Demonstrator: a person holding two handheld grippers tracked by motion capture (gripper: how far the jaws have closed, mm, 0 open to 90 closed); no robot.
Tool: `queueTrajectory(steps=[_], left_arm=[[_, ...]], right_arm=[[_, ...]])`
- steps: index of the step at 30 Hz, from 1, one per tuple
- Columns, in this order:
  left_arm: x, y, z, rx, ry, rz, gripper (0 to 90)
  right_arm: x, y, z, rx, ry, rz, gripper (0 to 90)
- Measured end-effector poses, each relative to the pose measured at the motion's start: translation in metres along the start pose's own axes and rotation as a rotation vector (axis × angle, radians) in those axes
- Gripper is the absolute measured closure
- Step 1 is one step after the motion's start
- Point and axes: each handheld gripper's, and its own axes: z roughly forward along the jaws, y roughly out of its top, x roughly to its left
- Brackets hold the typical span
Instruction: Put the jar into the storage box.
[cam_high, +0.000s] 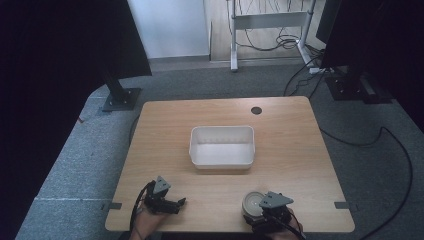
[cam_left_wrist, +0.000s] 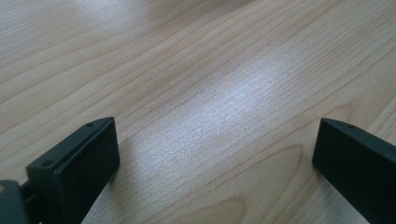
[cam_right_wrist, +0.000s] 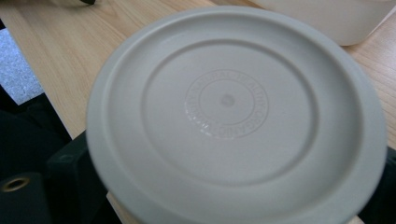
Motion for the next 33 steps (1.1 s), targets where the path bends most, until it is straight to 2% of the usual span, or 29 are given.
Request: queueTrajectory(steps=[5, 16, 20, 33], left_arm=[[0.000, 0.000, 0.000, 0.000, 0.000, -0.001, 0.4], [0.000, 0.000, 0.000, 0.000, 0.000, -0.001, 0.4], [0.000, 0.000, 0.000, 0.000, 0.000, -0.001, 0.3], [0.000, 0.000, 0.000, 0.000, 0.000, -0.001, 0.3]], right_arm=[[-0.001, 0.000, 0.001, 0.000, 0.005, 0.015, 8.1], [0.000, 0.005, -0.001, 0.010, -0.041, 0.025, 9.2], [-0.001, 0.006, -0.002, 0.005, -0.038, 0.034, 9.2], [-0.003, 0.020, 0.001, -0.013, -0.080, 0.025, 9.2]])
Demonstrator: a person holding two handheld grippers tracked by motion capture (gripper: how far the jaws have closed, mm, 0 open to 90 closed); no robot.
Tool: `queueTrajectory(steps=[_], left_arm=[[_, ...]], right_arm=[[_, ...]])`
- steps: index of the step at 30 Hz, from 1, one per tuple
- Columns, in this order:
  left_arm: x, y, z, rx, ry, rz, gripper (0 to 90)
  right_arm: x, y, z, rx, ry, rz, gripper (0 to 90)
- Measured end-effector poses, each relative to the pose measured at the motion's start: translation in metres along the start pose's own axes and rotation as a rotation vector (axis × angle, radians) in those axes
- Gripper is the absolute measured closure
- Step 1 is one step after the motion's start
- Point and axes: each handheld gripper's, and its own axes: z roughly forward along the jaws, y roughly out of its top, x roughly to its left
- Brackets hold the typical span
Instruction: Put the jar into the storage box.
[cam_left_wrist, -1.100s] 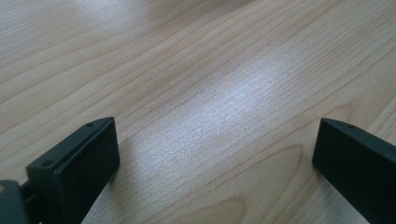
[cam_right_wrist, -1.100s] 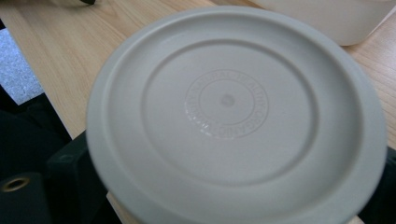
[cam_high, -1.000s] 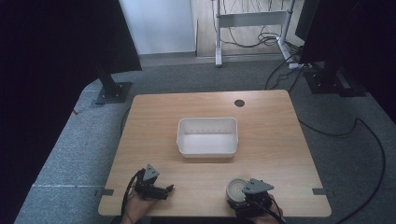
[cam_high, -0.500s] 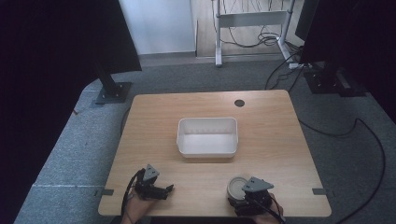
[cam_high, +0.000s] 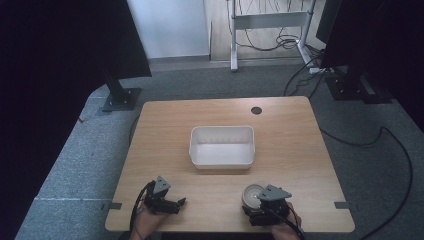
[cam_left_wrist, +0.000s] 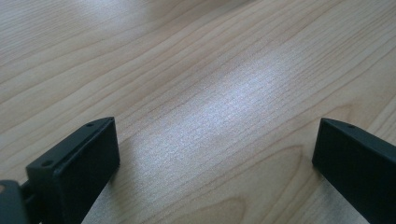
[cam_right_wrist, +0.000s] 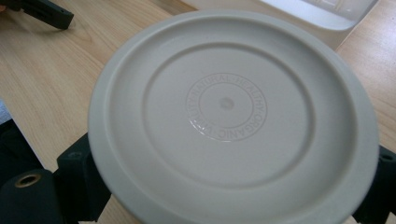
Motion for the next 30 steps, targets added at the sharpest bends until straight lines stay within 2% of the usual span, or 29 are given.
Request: queueTrajectory(steps=[19, 30], left_arm=[[0.000, 0.000, 0.000, 0.000, 0.000, 0.000, 0.4], [0.000, 0.000, 0.000, 0.000, 0.000, 0.000, 0.3]], right_arm=[[0.000, 0.022, 0.012, -0.025, -0.023, 0.007, 9.2], [-0.002, 0.034, 0.023, -0.047, -0.017, 0.022, 9.3]])
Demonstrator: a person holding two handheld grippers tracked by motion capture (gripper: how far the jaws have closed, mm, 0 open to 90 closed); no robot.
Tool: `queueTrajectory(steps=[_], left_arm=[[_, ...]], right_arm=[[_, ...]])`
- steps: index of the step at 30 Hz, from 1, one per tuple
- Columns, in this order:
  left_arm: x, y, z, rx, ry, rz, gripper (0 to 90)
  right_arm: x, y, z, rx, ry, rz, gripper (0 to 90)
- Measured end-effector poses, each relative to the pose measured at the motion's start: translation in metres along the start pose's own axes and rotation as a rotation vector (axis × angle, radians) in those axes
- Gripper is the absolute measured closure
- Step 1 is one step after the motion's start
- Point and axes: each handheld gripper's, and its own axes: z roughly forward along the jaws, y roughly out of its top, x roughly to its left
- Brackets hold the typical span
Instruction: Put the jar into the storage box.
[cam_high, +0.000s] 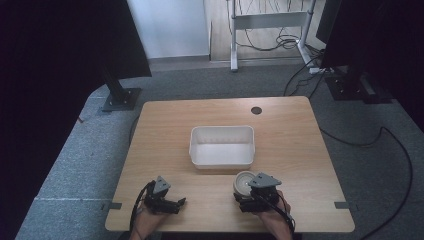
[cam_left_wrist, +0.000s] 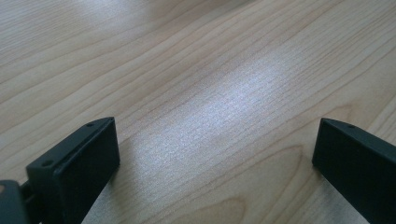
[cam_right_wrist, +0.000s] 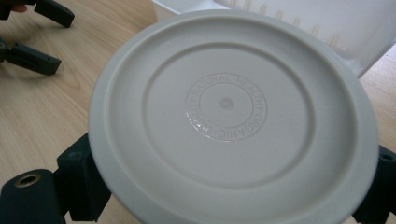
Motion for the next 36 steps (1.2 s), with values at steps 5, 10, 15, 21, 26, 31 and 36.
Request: queueTrajectory(steps=[5, 10, 15, 21, 26, 31, 36], left_arm=[[0.000, 0.000, 0.000, 0.000, 0.000, 0.000, 0.4], [0.000, 0.000, 0.000, 0.000, 0.000, 0.001, 0.3], [0.000, 0.000, 0.000, 0.000, 0.000, 0.001, 0.4], [0.000, 0.000, 0.000, 0.000, 0.000, 0.002, 0.4], [0.000, 0.000, 0.000, 0.000, 0.000, 0.001, 0.4], [0.000, 0.000, 0.000, 0.000, 0.001, 0.001, 0.4], [0.000, 0.000, 0.000, 0.001, 0.000, 0.001, 0.4]], right_arm=[[-0.002, 0.005, 0.004, -0.011, -0.008, 0.016, 9.2], [-0.004, 0.008, 0.007, -0.015, -0.010, 0.025, 9.2], [-0.005, 0.013, 0.010, -0.021, -0.003, 0.034, 9.2], [-0.007, 0.019, 0.015, -0.032, -0.004, 0.039, 9.2], [-0.009, 0.027, 0.020, -0.036, -0.014, 0.035, 9.2], [-0.012, 0.034, 0.026, -0.026, -0.023, 0.028, 9.2], [-0.013, 0.038, 0.032, -0.022, -0.025, 0.025, 9.2]])
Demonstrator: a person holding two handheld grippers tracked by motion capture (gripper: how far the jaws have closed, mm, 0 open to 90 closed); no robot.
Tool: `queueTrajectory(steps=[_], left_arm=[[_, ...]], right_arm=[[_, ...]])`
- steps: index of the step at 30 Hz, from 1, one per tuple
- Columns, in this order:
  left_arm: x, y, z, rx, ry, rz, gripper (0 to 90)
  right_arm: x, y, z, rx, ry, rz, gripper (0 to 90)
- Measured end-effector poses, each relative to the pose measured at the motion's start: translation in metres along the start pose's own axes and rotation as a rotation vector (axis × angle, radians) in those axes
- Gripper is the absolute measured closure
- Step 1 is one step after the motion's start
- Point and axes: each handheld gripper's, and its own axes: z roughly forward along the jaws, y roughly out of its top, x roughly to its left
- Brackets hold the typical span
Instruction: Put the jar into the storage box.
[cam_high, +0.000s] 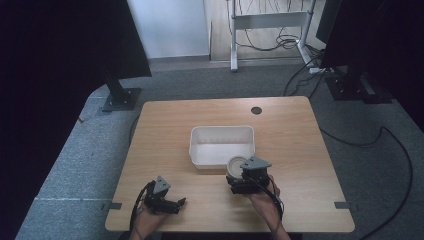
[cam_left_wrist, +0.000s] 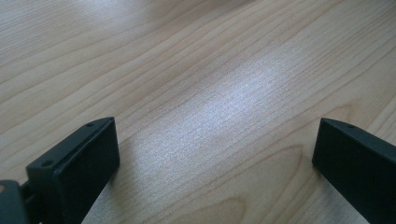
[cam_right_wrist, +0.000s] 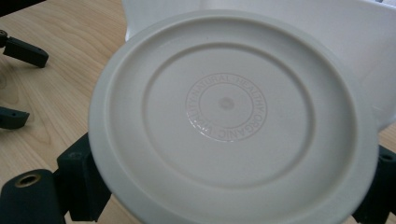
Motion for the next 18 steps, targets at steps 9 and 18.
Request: queueTrajectory(steps=[9, 18], left_arm=[[0.000, 0.000, 0.000, -0.002, 0.000, -0.002, 0.4], [0.000, 0.000, 0.000, -0.004, 0.000, -0.005, 0.4]], right_arm=[[-0.001, 0.009, 0.009, 0.009, -0.012, -0.010, 9.2], [0.000, 0.019, 0.015, 0.002, -0.019, -0.025, 9.2]])
